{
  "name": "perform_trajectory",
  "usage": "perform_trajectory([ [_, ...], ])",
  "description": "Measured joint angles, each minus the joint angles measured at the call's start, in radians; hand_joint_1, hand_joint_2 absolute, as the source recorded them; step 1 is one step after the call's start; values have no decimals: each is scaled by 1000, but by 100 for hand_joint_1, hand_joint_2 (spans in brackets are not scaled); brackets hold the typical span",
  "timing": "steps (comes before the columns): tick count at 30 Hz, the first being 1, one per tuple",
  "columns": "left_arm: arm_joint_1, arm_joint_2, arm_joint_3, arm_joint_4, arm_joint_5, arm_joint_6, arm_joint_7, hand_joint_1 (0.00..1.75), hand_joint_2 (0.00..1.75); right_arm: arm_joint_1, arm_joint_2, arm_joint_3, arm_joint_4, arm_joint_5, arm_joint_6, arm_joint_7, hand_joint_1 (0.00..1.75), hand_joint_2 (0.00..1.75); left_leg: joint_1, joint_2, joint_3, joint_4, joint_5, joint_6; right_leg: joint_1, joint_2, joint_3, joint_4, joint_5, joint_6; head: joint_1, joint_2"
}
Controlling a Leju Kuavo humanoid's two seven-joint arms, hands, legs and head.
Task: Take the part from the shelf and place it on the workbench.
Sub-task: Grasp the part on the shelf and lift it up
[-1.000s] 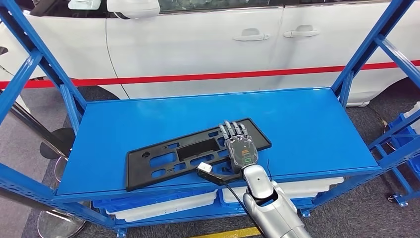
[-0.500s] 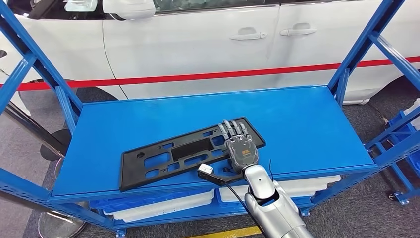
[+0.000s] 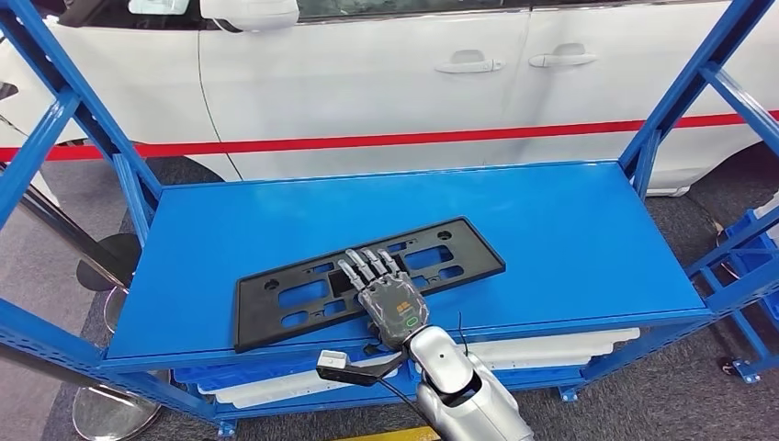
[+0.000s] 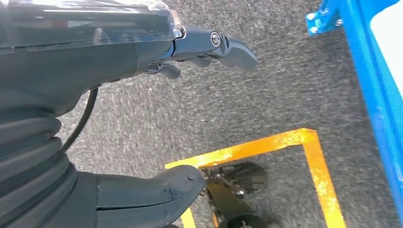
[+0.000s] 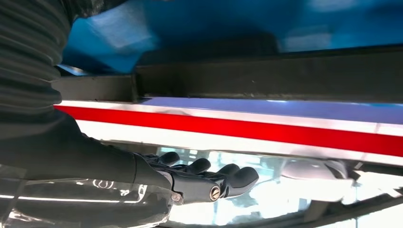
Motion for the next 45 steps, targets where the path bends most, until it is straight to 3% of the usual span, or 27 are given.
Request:
perform_trajectory([
  [4,-2,-1,-5,0,1,-4,-7,0,0,0,8,29,-9,-16,2,-3,0,175,0,-1,-5,4,-6,-25,3,2,7,-29,3,-18,0,0],
  [6,-4,-1,-5,0,9,-6,-10,0,0,-1,12,41,-9,-19,4,-4,0,175,3,-1,-29,62,-44,-33,-2,-1,12,-37,5,-29,0,0],
  [8,-5,-1,-5,0,14,-6,-8,0,0,-1,15,53,-5,-22,8,-2,0,175,5,0,-92,192,-108,-40,-1,-3,12,-38,4,-37,0,0],
  [9,-4,-1,-5,0,15,-6,-6,0,0,-1,16,58,-2,-22,9,1,0,175,5,0,-124,253,-129,-42,1,-3,12,-38,3,-38,0,0],
  [10,-4,0,-6,0,17,-6,-4,0,0,-2,16,62,2,-22,9,6,0,175,5,0,-143,287,-131,-43,3,-3,13,-37,2,-39,0,0],
  [11,-3,0,-6,0,17,-6,-3,0,0,-4,17,64,7,-21,7,14,0,175,5,0,-143,280,-112,-41,4,-2,15,-37,1,-40,0,0],
  [12,-3,1,-6,0,18,-6,-3,0,0,-8,17,65,13,-19,4,22,0,175,5,0,-124,235,-77,-38,5,-1,18,-36,-1,-40,0,0],
  [14,-5,3,-6,0,19,-6,-2,0,0,-21,17,63,28,-16,1,36,0,175,2,1,-61,94,-7,-28,9,0,23,-33,-7,-36,0,0],
  [15,-6,4,-7,0,19,-6,-1,0,0,-29,17,59,36,-14,0,40,0,175,-1,1,-38,44,10,-23,10,0,23,-31,-9,-32,0,0],
  [17,-7,5,-8,0,19,-6,0,0,0,-42,16,50,49,-12,-2,45,0,175,-6,0,-24,11,10,-16,12,0,20,-29,-9,-23,0,0],
  [20,-6,3,-10,1,19,-6,0,0,0,-52,16,41,60,-11,-3,49,0,175,1,1,-19,-2,17,-1,11,1,16,-15,-23,-7,0,0],
  [22,-7,3,-14,1,19,-6,0,0,0,-54,16,36,66,-11,-3,50,0,175,5,3,-17,-8,21,9,8,1,-22,71,-75,1,0,0],
  [24,-7,3,-16,1,19,-6,0,0,0,-54,15,32,73,-11,-4,51,0,175,4,4,-19,-8,20,12,3,1,-89,204,-133,8,0,0],
  [25,-7,4,-17,1,19,-6,0,0,0,-54,15,30,76,-11,-3,52,0,175,4,4,-19,-7,20,12,-1,1,-111,244,-140,11,0,0],
  [26,-7,4,-18,1,19,-6,0,0,0,-54,15,29,78,-10,-2,53,0,175,4,3,-18,-7,19,11,-4,0,-115,247,-127,13,0,0],
  [27,-6,3,-19,1,18,-6,1,0,0,-55,15,28,80,-9,-1,54,0,175,5,2,-16,-6,18,10,-6,0,-98,207,-96,14,0,0],
  [29,-6,2,-22,1,17,-7,1,0,0,-60,15,23,84,-5,0,58,0,175,4,0,-14,-2,14,3,-9,0,-33,70,-28,12,0,0],
  [31,-6,2,-25,1,17,-7,2,0,0,-65,15,13,90,2,2,62,0,175,1,-2,-15,1,10,-8,-6,2,4,-13,-2,5,0,0],
  [34,-5,2,-25,1,17,-7,3,0,0,-73,15,-5,101,10,3,68,0,175,3,-2,-13,1,8,-27,-3,4,7,-25,0,-11,0,0],
  [36,-5,2,-25,1,18,-7,4,0,0,-78,16,-16,108,13,1,70,0,175,6,-2,-28,40,-21,-36,-5,3,11,-33,4,-26,0,0],
  [39,-2,2,-25,1,18,-6,8,0,0,-81,16,-30,119,18,1,72,0,175,7,-1,-113,225,-115,-43,-2,0,10,-37,7,-35,0,0],
  [40,1,2,-25,1,19,-6,9,0,0,-80,16,-35,121,22,3,72,0,175,7,-1,-136,272,-128,-44,0,0,10,-36,7,-36,0,0],
  [41,3,2,-25,1,19,-6,10,0,0,-80,16,-40,123,25,6,72,0,175,7,-1,-141,285,-122,-42,2,0,11,-36,6,-36,0,0],
  [42,4,3,-25,1,19,-6,11,0,0,-81,16,-46,124,27,8,73,0,175,6,-1,-127,255,-96,-39,3,0,13,-36,6,-37,0,0],
  [43,5,3,-25,1,20,-6,11,0,0,-81,16,-53,124,27,11,74,22,175,5,-1,-96,192,-59,-34,5,0,16,-36,5,-36,0,0],
  [45,4,5,-25,1,19,-6,11,0,0,-82,16,-66,125,28,17,75,107,175,1,0,-29,55,-6,-21,8,1,19,-35,3,-32,0,0],
])
